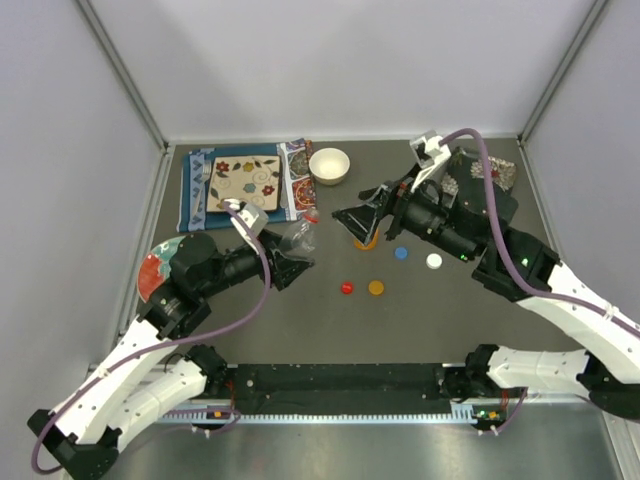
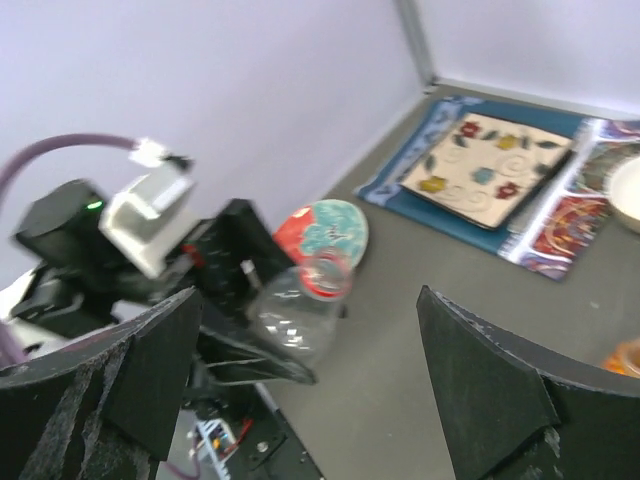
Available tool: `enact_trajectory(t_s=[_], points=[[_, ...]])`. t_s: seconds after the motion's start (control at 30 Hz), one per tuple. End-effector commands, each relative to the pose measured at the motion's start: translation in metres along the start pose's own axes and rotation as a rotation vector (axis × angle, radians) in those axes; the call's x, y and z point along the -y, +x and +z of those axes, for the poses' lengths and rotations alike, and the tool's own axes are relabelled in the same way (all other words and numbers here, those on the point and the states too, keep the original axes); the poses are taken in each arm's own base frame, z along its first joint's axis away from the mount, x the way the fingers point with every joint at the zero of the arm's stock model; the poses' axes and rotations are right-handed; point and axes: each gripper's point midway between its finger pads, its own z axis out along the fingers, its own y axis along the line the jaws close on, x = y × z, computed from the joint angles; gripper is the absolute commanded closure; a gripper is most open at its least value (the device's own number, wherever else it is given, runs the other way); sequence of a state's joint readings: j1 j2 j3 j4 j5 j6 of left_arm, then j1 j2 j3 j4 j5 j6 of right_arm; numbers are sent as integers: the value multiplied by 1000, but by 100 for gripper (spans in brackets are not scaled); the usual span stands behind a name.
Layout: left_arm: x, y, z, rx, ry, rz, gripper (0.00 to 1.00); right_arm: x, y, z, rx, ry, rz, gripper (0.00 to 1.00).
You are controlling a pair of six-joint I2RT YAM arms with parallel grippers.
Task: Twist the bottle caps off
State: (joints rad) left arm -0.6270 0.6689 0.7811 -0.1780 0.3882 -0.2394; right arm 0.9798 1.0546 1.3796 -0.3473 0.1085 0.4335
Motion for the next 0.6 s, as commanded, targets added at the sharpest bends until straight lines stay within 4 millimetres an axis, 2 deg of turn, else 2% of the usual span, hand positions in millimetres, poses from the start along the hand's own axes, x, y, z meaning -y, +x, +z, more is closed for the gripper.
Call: enact_trajectory(t_s=[0.0, 0.13, 0.27, 0.57], points=[[11, -16, 7, 54, 66, 6, 55, -49, 13, 0, -76, -259, 44, 11], [12, -17, 11, 50, 79, -17, 55, -45, 42, 19, -172, -252, 53, 11], [14, -17, 11, 53, 86, -22, 55, -32, 58, 32, -213, -189, 46, 12], [16, -14, 11, 44, 95, -22, 54, -28, 58, 44, -192, -166, 32, 18]])
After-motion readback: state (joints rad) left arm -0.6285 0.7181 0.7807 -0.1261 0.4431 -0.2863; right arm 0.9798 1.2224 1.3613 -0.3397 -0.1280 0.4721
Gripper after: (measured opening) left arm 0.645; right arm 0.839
